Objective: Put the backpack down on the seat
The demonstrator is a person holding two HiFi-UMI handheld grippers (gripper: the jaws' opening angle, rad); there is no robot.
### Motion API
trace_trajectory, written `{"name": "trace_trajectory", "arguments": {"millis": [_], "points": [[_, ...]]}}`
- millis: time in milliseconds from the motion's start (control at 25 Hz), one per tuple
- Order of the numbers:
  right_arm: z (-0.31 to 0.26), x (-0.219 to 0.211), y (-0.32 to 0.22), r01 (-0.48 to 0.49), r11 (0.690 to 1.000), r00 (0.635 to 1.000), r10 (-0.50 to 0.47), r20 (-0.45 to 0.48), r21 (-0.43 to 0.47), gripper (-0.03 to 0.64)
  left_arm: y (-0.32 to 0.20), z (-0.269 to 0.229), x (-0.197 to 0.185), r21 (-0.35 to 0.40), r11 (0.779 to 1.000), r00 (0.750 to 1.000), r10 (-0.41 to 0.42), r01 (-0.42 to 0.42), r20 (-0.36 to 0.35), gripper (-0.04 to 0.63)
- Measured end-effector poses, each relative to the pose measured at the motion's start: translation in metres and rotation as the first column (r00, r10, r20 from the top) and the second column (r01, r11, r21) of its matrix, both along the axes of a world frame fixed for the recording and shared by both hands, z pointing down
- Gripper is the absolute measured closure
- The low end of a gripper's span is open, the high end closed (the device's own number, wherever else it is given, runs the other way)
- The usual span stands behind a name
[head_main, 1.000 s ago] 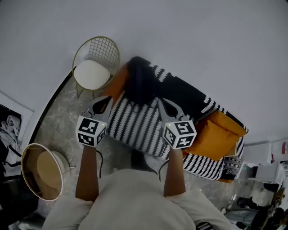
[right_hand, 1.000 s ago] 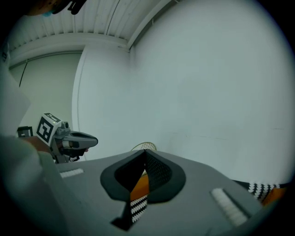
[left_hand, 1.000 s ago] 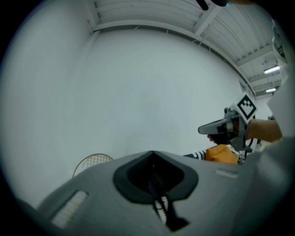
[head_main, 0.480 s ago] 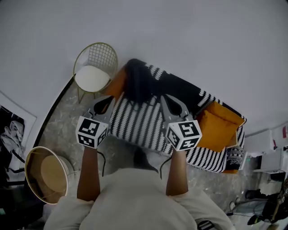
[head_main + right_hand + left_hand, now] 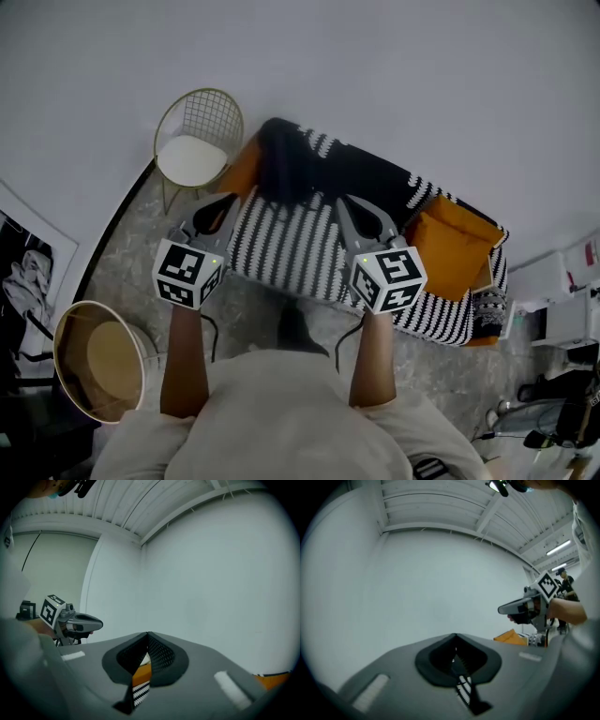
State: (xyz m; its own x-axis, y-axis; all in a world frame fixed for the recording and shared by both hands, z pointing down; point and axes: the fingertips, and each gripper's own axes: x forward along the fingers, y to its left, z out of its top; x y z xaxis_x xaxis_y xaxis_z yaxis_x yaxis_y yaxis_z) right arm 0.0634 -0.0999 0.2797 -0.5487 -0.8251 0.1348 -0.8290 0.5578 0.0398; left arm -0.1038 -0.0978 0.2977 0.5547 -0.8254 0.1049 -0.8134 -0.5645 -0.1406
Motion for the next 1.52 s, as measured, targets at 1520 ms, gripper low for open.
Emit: {"name": "trace_trajectory", "arguments": {"millis": [1520], "points": [[-0.02,0.013,0.12,0.023,0.996,1.0,-0.022,-0.022,0.081,0.611,0.11,-0.031,0.036,0.101,0.993,0.998,0.059,-0.057,-0.015,0.592]]}}
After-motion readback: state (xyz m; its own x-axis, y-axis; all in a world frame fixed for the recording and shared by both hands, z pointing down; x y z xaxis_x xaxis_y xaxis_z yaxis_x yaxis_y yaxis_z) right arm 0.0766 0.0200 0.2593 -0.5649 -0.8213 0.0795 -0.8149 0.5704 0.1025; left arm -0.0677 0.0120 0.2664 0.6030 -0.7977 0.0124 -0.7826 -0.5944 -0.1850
